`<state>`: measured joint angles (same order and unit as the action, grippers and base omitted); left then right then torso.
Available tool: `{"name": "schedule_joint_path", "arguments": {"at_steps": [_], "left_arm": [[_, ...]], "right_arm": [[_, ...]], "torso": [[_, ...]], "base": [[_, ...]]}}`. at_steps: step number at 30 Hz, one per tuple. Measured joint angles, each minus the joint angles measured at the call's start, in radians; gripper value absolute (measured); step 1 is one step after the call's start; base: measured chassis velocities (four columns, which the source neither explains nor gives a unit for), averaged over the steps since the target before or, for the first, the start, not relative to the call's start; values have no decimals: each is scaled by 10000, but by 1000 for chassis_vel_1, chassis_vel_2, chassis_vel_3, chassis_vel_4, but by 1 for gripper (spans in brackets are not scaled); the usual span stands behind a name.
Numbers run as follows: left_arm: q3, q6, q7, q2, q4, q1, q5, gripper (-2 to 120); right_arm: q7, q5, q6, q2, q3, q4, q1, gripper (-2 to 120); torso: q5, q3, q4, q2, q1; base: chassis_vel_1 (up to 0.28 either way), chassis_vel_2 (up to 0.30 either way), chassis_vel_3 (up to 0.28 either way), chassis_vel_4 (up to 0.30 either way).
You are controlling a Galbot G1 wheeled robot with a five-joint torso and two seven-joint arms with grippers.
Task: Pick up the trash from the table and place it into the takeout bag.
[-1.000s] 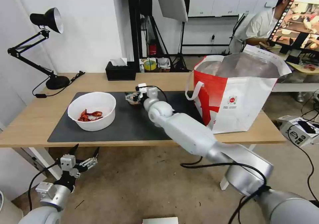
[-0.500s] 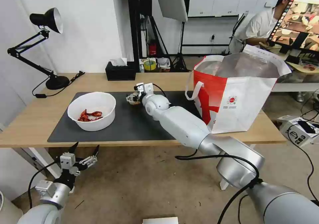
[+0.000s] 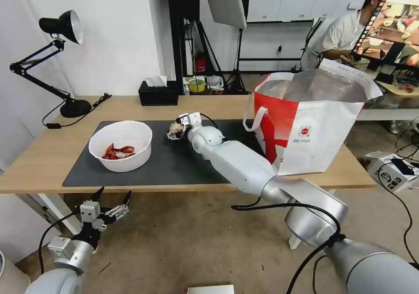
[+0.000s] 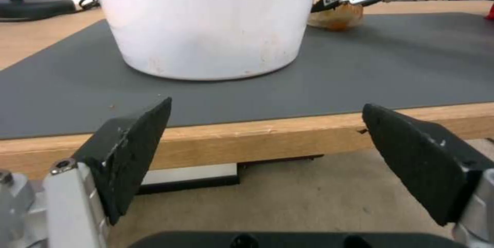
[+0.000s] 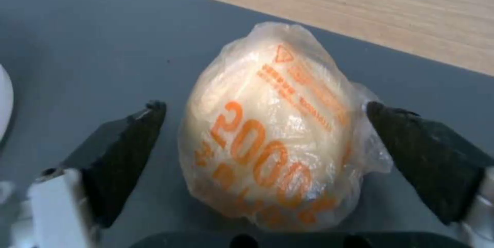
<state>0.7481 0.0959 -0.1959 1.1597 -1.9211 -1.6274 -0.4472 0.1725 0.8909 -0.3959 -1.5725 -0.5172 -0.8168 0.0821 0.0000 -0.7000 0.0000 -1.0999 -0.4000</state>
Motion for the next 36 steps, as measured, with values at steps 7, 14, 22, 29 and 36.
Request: {"name": "schedule_joint_path", "arguments": {"at_steps": [7, 14, 22, 29, 36], "left_arm": [[18, 32, 0, 76, -51, -82, 45, 100], [36, 40, 3, 27, -93, -83, 43, 100], [45, 42, 12, -20, -123, -93, 32, 100], [69, 43, 26, -51, -195, -107, 3, 100], [166, 62, 33, -49, -255, -203, -13, 100]], "right_arm": [[21, -81, -360, 11, -1, 35, 25, 68], [71, -81, -370, 17, 20, 0, 119, 43], [289, -72, -319, 89, 153, -311, 267, 14], [609, -216, 166, 802, 192, -1819, 508, 3], [1115, -269, 385, 2671, 299, -4754, 1080, 3]], "torso": [[0, 0, 1, -2, 0], [0, 0, 1, -1, 0], [0, 0, 0, -1, 0], [1, 0, 3, -1, 0], [2, 0, -3, -1, 0]], "base": [[0, 0, 0, 0], [0, 0, 0, 0], [0, 0, 0, 0], [0, 0, 0, 0], [0, 0, 0, 0]]}}
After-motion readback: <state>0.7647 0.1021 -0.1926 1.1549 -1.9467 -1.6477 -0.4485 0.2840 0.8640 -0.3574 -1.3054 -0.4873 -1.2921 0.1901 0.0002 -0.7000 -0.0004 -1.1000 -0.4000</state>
